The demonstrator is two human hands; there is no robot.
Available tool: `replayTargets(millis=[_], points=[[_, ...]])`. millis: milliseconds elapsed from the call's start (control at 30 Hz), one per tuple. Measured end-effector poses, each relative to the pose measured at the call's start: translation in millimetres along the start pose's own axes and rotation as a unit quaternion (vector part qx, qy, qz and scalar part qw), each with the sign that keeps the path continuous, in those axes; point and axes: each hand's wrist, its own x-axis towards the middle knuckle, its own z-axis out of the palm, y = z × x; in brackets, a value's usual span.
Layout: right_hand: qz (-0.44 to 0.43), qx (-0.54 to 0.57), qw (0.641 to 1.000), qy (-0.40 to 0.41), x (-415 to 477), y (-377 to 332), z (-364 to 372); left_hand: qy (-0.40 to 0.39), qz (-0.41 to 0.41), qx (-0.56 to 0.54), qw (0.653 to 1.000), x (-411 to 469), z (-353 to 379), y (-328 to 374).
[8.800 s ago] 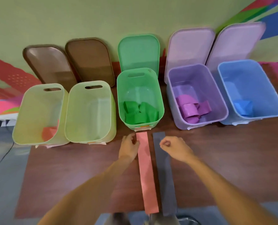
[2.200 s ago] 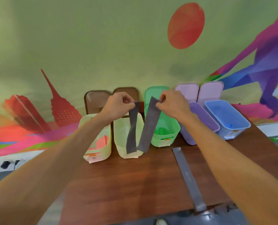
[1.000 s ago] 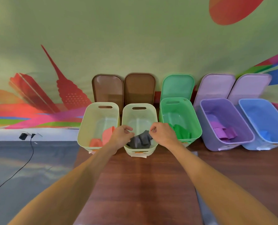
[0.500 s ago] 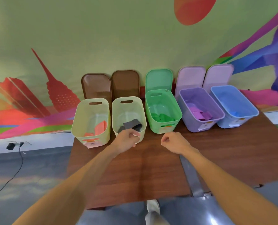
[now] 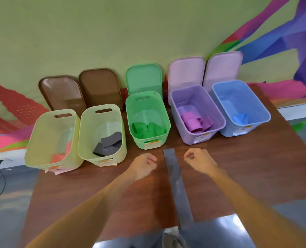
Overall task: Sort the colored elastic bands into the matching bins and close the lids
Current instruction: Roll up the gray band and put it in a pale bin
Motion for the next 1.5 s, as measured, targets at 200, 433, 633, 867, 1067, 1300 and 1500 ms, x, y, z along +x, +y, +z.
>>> replayTargets(millis=[200, 433, 633, 867, 1067, 1300, 1500], points=[[-0.001, 0.031, 0.998, -0.047, 40, 43, -13, 0.022, -0.046, 0.064, 0.997, 59, 45, 12], [-0.006, 0.056, 0.994, -0.09, 65, 71, -3, 0.048, -0.057, 0.153, 0.985, 93, 79, 22], [-0.008, 0.053, 0.992, -0.111, 74, 80, -1, 0.159, -0.074, 0.121, 0.977, 103, 94, 25], [-0.029, 0.051, 0.991, -0.117, 81, 75, 0, 0.205, -0.061, 0.098, 0.972, 102, 98, 21], [-0.101, 0.011, 0.989, -0.107, 95, 51, 17, 0.192, 0.001, 0.073, 0.979, 90, 86, 13], [-0.138, -0.101, 0.98, -0.103, 109, 20, 45, 0.086, -0.037, 0.062, 0.994, 68, 43, 16], [-0.108, -0.131, 0.984, -0.045, 102, 4, 50, 0.053, -0.038, 0.082, 0.995, 45, 14, 20]])
